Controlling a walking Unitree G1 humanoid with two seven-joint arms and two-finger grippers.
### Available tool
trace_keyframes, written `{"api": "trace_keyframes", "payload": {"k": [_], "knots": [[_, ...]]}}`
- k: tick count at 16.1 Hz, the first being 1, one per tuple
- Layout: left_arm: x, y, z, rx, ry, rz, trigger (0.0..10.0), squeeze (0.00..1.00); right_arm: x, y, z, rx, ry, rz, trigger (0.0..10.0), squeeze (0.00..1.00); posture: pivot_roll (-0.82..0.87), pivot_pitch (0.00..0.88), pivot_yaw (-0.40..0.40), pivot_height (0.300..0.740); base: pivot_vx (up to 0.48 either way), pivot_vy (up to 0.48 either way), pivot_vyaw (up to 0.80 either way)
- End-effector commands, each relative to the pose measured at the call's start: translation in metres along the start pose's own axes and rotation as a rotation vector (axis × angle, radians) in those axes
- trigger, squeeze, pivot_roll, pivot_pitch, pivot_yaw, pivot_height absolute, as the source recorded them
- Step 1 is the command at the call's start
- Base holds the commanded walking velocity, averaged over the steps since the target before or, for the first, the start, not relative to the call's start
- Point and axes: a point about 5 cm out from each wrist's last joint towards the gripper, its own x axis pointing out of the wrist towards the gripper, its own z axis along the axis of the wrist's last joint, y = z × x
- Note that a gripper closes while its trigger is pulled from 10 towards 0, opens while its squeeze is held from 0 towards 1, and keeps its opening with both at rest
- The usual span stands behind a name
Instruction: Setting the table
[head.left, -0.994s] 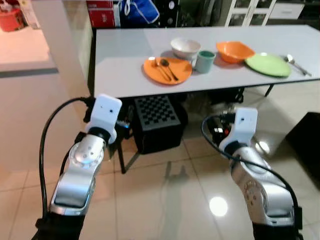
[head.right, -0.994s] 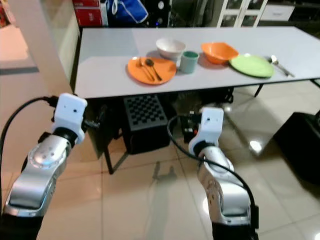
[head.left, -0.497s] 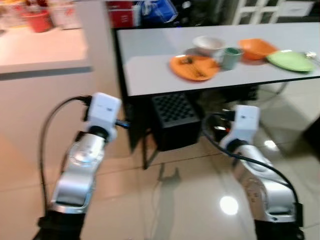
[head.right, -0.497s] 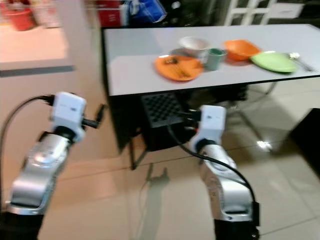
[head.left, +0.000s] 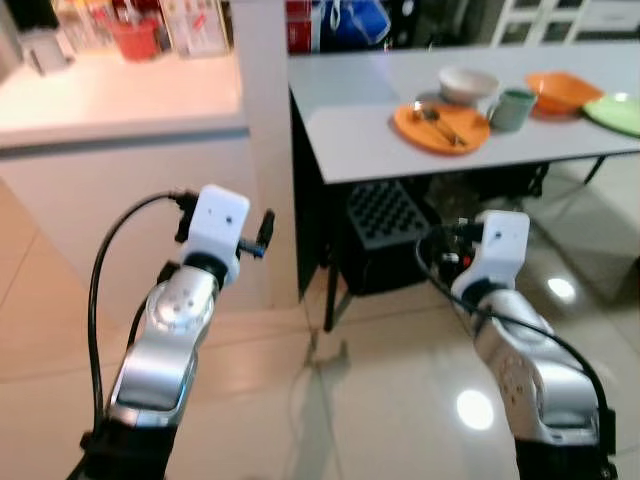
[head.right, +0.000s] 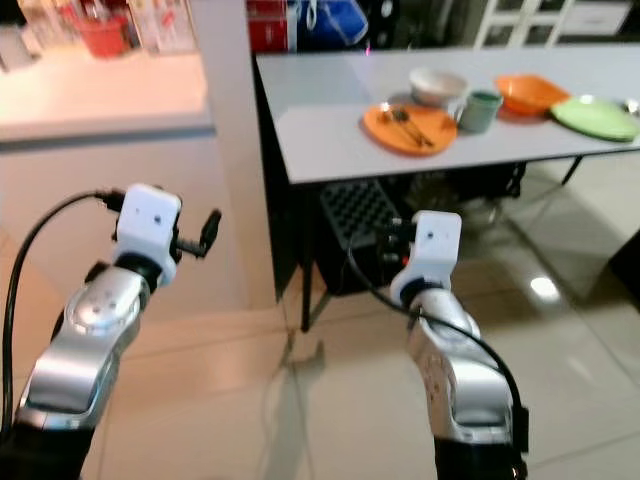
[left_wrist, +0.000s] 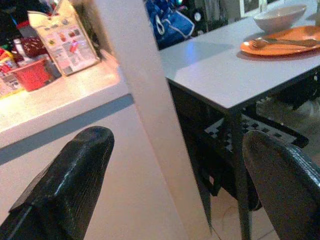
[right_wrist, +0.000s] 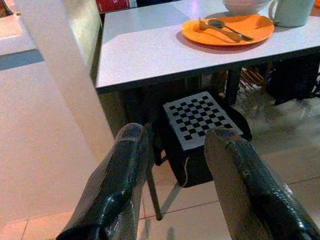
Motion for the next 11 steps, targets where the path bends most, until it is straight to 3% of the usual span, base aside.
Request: {"api": "trace_keyframes", "payload": {"k": [1,11], "knots": [[-0.0011,0.0059,-0.0006,0.008,0.001,0.02,10.0,0.0,0.0008,0.0054,0.0037,-0.001,-0.017,0.018,10.0,0.0,0.0,0.0,-0.013,0.74,0.0,0.364,0.0],[0.0002,0.0075,0.0004,0.009,-0.002,0.026,10.0,0.0,0.0018,0.0047,0.0043,0.004,-0.016,0.015,10.0,0.0,0.0,0.0,-0.013,0.74,0.0,0.365,0.0]]}}
